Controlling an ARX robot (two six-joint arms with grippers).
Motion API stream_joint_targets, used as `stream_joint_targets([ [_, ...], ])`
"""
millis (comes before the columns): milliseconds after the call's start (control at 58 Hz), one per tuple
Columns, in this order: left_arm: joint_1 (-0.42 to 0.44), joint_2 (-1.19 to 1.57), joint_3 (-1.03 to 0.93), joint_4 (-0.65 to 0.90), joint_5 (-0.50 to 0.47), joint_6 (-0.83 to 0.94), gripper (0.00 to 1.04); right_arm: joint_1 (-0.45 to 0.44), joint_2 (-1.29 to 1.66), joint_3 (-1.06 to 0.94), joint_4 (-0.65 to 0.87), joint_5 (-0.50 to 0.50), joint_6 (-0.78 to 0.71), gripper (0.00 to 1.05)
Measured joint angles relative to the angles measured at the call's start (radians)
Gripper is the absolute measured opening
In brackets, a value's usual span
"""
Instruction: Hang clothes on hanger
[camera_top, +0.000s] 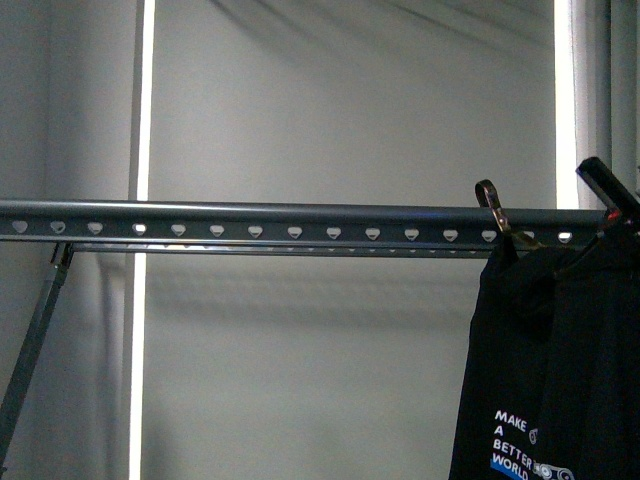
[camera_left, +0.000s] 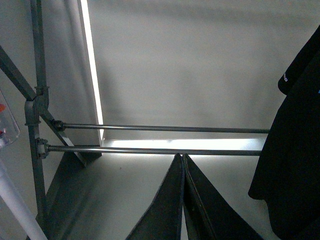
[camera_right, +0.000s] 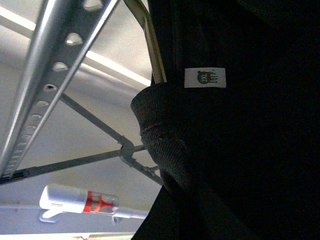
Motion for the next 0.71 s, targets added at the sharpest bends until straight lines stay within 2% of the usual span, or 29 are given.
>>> stream_joint_targets([
  [500, 0.0, -0.187, -0.063, -0.122, 0.0, 0.0, 0.04, 0.02, 0.03, -0.159, 0.128, 0.026, -0.066, 0.04],
  [569, 0.0, -0.209, -0.081, -0.108, -0.001, 0.001, 0.04, 0.04, -0.006, -0.24, 0.18, 0.122, -0.165, 0.18],
  [707, 0.0, -0.257, -0.081, -0.15, -0.001, 0.002, 0.04, 0.066, -0.132, -0.411, 0.329, 0.269, -0.332, 0.39],
])
